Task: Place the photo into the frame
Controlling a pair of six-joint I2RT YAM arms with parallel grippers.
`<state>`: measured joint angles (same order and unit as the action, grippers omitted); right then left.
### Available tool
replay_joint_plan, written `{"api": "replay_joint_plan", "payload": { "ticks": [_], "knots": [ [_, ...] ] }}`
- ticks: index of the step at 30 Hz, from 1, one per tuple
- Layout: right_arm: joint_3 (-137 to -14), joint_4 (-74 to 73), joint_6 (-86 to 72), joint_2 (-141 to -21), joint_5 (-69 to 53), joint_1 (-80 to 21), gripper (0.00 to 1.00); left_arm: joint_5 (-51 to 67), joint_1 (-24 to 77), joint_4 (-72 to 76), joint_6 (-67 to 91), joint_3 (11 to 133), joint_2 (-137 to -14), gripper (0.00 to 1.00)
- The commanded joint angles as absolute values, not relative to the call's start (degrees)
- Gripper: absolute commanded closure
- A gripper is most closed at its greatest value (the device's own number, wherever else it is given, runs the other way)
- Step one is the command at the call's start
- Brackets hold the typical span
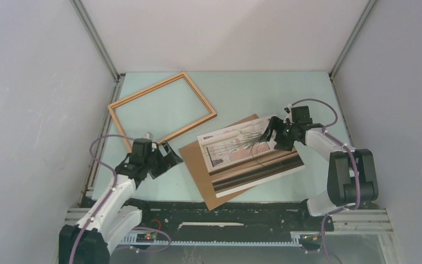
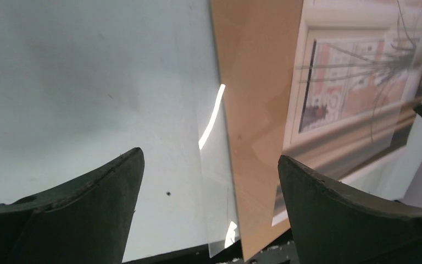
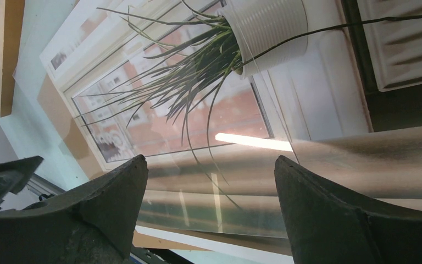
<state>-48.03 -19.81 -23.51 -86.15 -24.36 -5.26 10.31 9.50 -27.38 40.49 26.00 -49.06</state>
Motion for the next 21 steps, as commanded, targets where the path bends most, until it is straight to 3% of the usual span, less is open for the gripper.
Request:
{"api": "replay_joint_plan", "payload": {
  "ticks": [1, 7, 12, 21],
  "knots": [
    [-48.0, -17.3, -23.5, -85.3, -24.6, -5.1, 0.08, 9.5, 15.5, -19.9, 51.4, 21.4, -46.0, 0.02],
    [-48.3, -17.3, -23.4, -86.2, -23.4, -4.7, 0.08, 5.6, 21.5, -18.4, 53.5, 22.0, -50.1, 0.02],
    [-48.3, -17.7, -23.4, -87.0, -23.2, -4.8, 0.08, -3.2, 21.3, -20.8, 53.4, 21.0, -43.3, 0.0],
    [-48.3, -16.0, -24.0, -88.1, -23.0, -4.7, 0.08, 5.3, 19.6, -3.9, 58.6, 16.0, -50.0, 0.0]
  ]
}}
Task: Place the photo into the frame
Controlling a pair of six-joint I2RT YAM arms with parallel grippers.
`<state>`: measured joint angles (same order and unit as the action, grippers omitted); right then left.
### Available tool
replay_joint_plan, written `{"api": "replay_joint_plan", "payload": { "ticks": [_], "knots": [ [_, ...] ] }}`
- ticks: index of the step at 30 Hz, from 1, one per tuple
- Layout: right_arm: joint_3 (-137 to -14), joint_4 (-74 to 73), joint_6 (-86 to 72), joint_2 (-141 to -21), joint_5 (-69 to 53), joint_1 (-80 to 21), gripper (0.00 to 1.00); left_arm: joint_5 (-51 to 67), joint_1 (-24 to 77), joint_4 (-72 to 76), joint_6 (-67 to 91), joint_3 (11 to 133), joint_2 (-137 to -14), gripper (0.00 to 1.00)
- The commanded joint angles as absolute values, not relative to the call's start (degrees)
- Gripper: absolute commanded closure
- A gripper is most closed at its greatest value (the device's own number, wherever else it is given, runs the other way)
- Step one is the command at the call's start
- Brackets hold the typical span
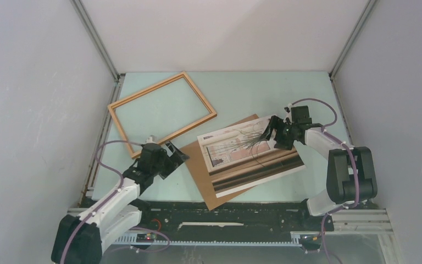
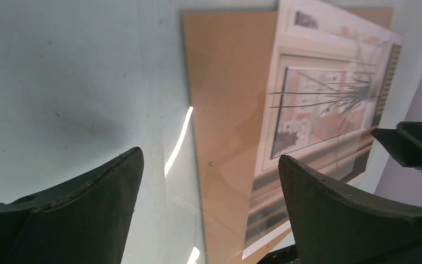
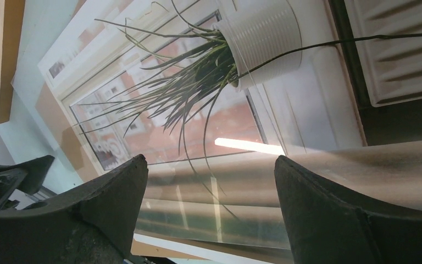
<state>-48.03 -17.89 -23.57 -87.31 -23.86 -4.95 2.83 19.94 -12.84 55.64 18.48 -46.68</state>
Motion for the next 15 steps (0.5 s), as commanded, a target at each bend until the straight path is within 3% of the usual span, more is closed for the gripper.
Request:
{"api": "replay_joint_plan", "payload": {
  "ticks": [1, 15],
  "knots": [
    [-48.4, -16.1, -24.1, -88.4, -22.9, -4.8, 0.08, 5.3, 19.5, -3.5, 58.3, 16.1, -50.7, 0.0],
    [-48.6, -16.3, -24.5, -91.8, -21.6, -5.3, 0.09, 13.0, 18.9, 6.2, 60.3, 15.0, -59.5, 0.0]
  ]
}}
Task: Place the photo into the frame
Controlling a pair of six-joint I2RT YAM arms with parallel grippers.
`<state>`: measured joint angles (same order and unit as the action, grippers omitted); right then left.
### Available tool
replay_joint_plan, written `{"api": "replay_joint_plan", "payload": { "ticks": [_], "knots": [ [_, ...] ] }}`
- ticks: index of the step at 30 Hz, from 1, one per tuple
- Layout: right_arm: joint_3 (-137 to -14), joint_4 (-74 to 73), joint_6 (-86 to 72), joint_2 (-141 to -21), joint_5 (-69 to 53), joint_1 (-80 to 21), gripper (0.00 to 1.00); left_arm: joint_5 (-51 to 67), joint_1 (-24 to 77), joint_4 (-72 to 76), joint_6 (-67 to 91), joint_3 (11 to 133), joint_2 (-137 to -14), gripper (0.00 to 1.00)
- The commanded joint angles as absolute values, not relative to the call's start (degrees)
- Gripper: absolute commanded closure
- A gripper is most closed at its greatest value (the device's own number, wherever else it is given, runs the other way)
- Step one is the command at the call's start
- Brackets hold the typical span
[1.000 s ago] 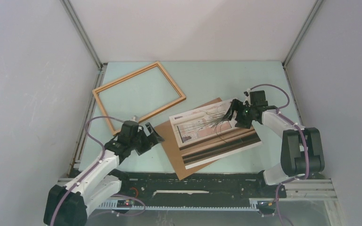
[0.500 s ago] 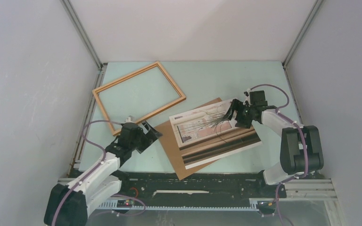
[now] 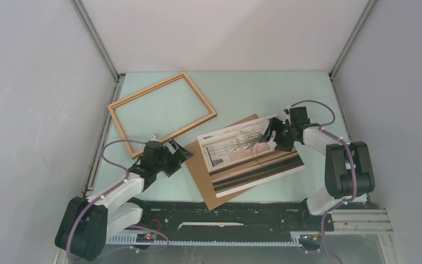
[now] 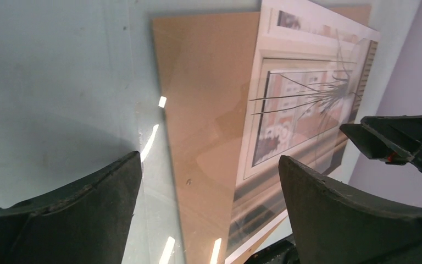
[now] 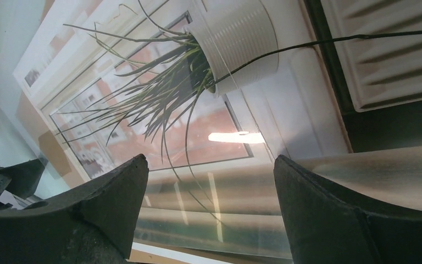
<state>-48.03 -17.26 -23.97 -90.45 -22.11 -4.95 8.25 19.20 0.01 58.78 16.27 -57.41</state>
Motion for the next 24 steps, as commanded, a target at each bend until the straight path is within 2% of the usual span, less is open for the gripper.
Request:
{"api": "replay_joint_plan", "payload": {
  "ticks": [1, 7, 19, 24],
  "knots": [
    [-48.6, -16.3, -24.6, -92.1, -21.9, -5.5, 0.09, 14.3, 18.9, 7.7, 60.7, 15.0, -60.3, 0.0],
    [-48.6, -16.3, -24.5, -92.7, -22.4, -6.0, 0.09, 19.6, 18.9, 14.4, 64.4, 13.8, -62.3, 0.03],
    [-48.6, -16.0, -24.6, -93.3, -22.9, -6.8, 0.09, 18.6, 18.9, 15.6, 70.2, 12.0, -46.8, 0.24],
    [-48.6, -15.7, -24.6, -93.3, -23.2, -6.9, 0.09, 19.6, 19.0, 18.4, 72.4, 12.9, -46.0, 0.3]
  ]
}}
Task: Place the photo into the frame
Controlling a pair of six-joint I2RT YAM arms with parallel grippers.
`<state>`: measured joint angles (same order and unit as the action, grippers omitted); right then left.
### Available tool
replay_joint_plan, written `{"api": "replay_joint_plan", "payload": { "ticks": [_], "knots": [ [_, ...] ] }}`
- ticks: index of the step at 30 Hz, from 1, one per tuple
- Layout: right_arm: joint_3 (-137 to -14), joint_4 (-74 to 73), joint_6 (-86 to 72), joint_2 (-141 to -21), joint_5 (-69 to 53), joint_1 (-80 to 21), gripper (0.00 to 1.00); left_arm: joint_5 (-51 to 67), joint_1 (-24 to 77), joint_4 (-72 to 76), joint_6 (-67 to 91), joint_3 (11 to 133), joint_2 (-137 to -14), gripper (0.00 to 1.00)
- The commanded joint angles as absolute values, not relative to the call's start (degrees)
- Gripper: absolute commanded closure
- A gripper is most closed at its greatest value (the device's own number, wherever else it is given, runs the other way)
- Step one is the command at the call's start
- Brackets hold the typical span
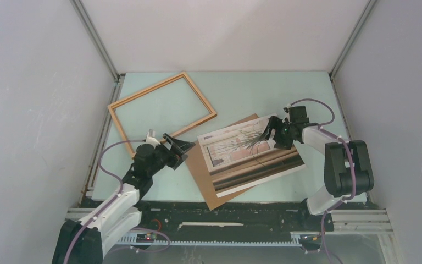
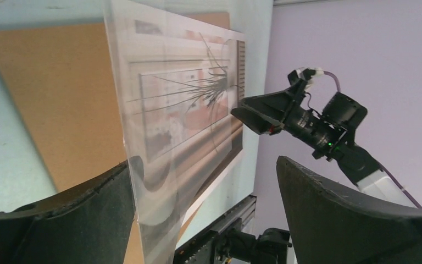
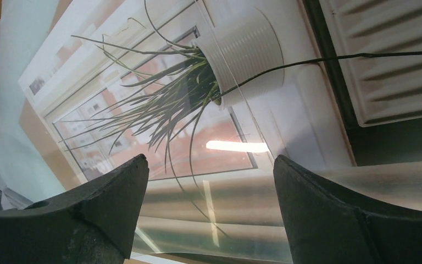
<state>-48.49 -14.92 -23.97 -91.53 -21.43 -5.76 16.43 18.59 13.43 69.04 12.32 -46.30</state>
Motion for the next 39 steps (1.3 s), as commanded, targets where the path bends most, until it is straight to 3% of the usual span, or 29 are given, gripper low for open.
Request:
{"api": "replay_joint_plan", "payload": {
  "ticks": [1, 6, 24, 39],
  "knots": [
    [-48.6, -15.6, -24.7, -93.3, -23.2, -7.0, 0.09, 19.9, 19.0, 19.0, 72.7, 13.1, -46.3, 0.32],
    [-48.6, -15.8, -24.7, -93.1, -23.2, -7.1, 0.09, 18.1, 19.5, 15.2, 70.8, 15.2, -45.7, 0.41],
    [-48.6, -16.7, -24.4, -90.9, -22.7, -7.6, 0.09, 9.2, 20.0, 4.1, 66.6, 19.8, -48.8, 1.0],
    [-48.1, -18.8, -22.9, -82.5, -13.0, -11.9, 0.09, 9.6, 19.2, -6.0, 56.9, 29.6, -47.7, 1.0]
  ]
}}
